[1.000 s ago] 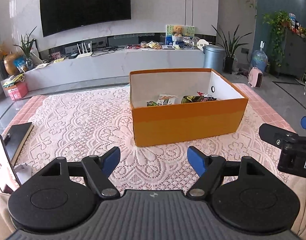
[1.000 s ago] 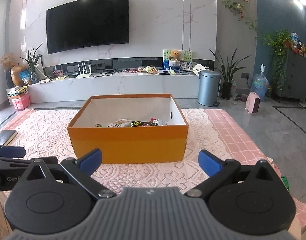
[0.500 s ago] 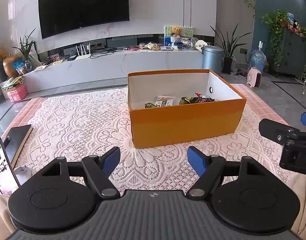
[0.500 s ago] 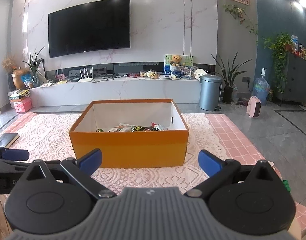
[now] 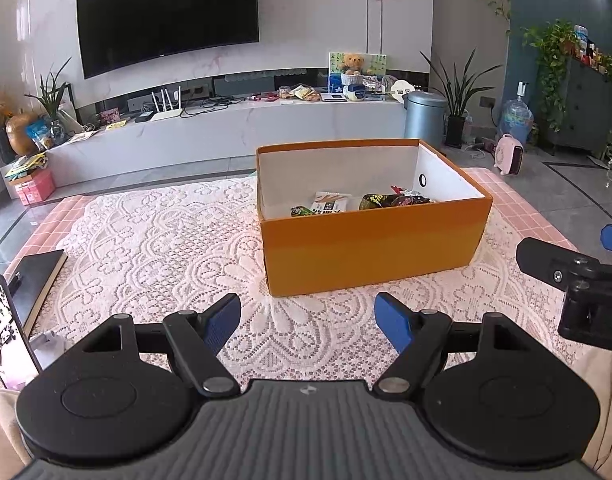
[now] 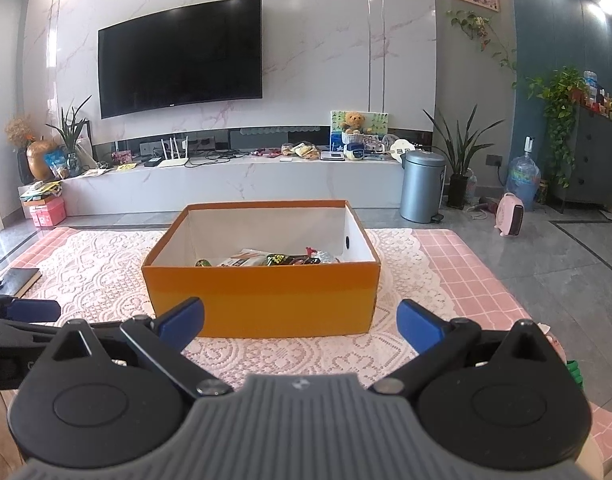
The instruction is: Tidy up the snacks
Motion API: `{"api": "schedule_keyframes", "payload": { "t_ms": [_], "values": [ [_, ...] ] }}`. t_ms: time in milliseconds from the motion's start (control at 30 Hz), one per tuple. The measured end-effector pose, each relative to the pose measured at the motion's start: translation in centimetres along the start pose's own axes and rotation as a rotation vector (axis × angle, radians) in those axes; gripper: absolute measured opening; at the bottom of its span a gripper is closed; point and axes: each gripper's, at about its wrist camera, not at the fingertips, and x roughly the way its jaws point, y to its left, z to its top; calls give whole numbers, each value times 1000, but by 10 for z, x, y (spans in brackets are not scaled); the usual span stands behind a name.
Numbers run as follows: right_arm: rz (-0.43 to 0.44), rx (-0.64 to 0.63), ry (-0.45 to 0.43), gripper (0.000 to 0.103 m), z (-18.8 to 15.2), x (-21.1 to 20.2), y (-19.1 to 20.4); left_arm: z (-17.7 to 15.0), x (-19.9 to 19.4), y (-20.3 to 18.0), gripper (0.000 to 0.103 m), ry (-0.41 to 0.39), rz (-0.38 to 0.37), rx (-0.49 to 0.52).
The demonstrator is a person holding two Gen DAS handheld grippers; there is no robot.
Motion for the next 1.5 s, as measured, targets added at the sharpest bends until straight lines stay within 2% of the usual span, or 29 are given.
{"api": "schedule_keyframes", "payload": {
  "t_ms": [1500],
  "values": [
    [0,3,-1,99,-1,1,2,2,-2,0,89,2,0,1]
  ]
}}
